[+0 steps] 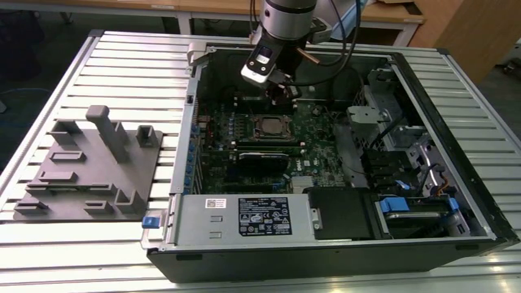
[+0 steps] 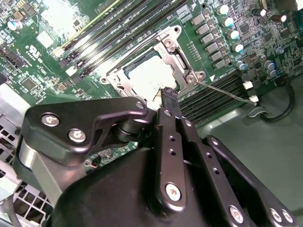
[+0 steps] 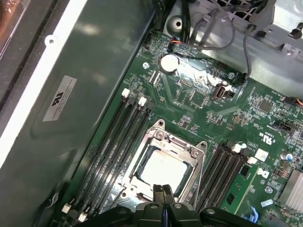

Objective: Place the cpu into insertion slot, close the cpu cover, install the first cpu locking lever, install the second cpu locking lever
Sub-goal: 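Install the first cpu locking lever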

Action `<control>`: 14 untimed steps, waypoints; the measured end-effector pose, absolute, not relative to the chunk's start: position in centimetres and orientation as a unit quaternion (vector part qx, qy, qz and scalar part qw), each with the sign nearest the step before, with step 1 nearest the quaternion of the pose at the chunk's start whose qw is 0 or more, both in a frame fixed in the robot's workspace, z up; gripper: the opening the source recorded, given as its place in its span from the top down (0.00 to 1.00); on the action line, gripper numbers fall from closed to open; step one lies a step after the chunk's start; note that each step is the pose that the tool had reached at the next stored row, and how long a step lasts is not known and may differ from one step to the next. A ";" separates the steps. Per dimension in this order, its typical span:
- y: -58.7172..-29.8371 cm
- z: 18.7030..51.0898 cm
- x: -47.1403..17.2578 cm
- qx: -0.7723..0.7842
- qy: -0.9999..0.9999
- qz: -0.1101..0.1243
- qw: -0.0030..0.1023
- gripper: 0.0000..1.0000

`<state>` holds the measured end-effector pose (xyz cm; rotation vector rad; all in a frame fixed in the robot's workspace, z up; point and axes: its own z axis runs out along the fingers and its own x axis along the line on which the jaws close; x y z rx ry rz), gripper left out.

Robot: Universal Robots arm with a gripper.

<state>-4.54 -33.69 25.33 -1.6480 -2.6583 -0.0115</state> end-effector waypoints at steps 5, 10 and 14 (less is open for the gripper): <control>-33.7 25.3 -4.5 -0.519 -0.855 -0.004 0.007 0.90; -33.7 25.3 -4.5 -0.509 -0.860 -0.004 0.007 0.90; -33.7 25.3 -4.5 -0.505 -0.863 -0.003 0.007 0.90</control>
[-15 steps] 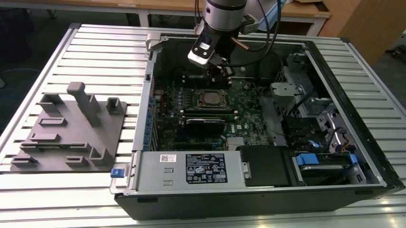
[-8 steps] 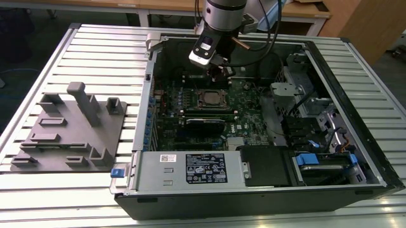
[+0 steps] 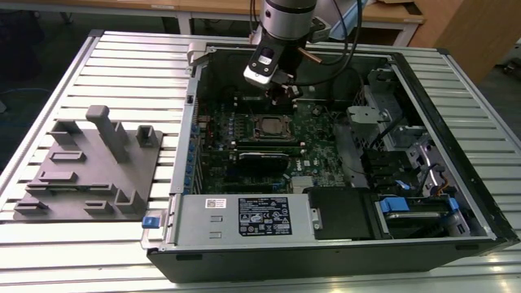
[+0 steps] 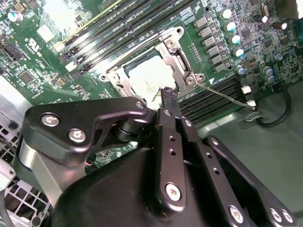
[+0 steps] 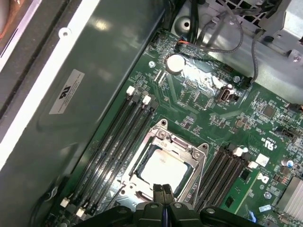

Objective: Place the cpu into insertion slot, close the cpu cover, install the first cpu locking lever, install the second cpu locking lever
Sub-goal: 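Install the first cpu locking lever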

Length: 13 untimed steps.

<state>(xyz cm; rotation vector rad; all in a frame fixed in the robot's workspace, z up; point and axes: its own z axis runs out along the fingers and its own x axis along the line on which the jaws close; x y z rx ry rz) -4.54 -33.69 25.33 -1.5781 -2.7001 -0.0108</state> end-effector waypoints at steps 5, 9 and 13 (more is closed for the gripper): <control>-33.7 25.3 -4.5 -0.504 -0.864 -0.003 0.007 0.90; -33.7 25.3 -4.5 -0.504 -0.864 -0.003 0.007 0.90; -33.7 25.3 -4.5 -0.504 -0.864 -0.003 0.007 0.90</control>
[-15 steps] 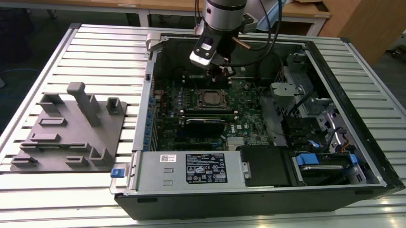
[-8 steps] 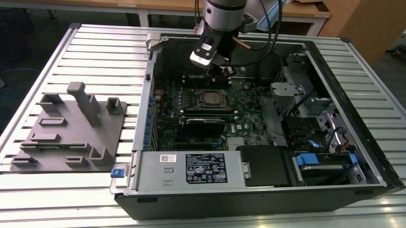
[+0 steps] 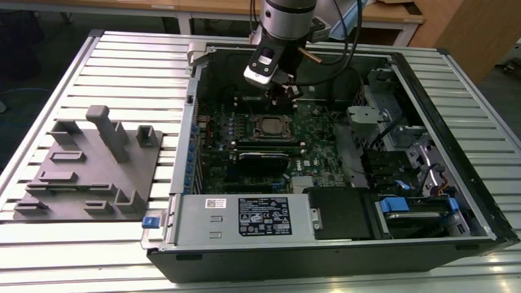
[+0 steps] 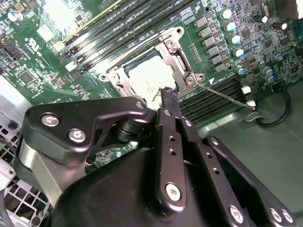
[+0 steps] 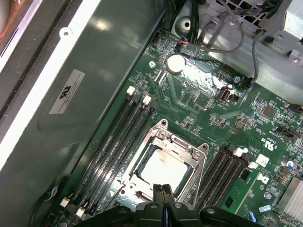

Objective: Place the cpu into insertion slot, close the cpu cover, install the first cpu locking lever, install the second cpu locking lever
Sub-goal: 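Install the first cpu locking lever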

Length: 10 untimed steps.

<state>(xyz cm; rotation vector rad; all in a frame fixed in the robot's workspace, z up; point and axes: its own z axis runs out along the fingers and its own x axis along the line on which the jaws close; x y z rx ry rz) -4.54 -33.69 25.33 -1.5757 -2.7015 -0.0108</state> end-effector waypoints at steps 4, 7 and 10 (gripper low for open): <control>-33.7 25.3 -4.5 -0.497 -0.868 -0.003 0.007 0.90; -33.7 25.3 -4.5 -0.484 -0.875 -0.003 0.007 0.90; -33.7 25.2 -4.5 -0.465 -0.885 -0.003 0.007 0.90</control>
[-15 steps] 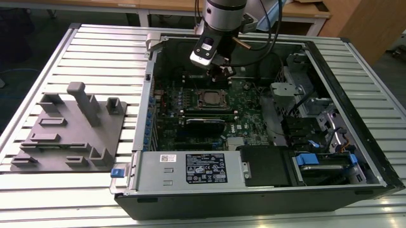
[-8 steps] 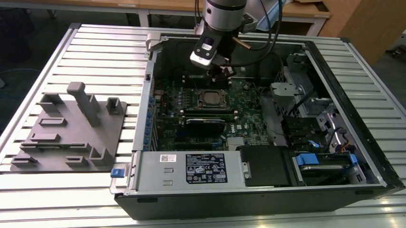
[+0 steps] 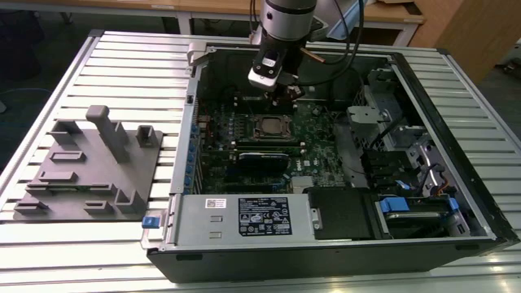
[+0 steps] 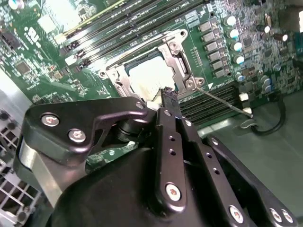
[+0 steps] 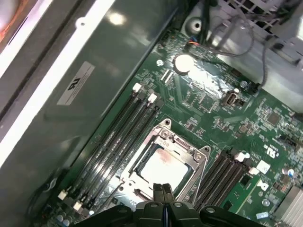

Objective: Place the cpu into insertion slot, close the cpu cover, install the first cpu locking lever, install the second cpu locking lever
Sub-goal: 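Install the first cpu locking lever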

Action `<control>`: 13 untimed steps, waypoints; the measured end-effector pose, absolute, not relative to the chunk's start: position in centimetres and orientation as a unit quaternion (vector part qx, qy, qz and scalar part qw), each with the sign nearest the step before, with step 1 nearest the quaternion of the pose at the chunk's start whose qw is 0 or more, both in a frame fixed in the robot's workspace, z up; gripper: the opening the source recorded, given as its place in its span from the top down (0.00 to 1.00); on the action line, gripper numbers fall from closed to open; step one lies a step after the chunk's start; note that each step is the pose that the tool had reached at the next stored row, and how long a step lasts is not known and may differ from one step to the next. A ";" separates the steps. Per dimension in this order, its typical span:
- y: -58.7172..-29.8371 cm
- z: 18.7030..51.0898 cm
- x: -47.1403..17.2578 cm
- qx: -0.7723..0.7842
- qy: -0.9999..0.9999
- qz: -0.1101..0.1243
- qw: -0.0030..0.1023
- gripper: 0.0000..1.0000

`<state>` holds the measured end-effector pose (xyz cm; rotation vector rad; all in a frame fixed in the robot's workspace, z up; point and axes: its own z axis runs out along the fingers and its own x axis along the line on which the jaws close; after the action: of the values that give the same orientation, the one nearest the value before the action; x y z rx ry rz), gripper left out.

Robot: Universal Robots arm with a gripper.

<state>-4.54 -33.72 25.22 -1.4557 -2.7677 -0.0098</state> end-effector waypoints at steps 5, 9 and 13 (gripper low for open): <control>-33.7 25.2 -4.5 -0.433 -0.901 -0.003 0.007 0.90; -33.7 25.1 -4.5 -0.405 -0.914 -0.003 0.007 0.90; -33.7 25.1 -4.5 -0.398 -0.917 -0.003 0.007 0.90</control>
<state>-4.54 -33.74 25.11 -1.2444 -2.8685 -0.0080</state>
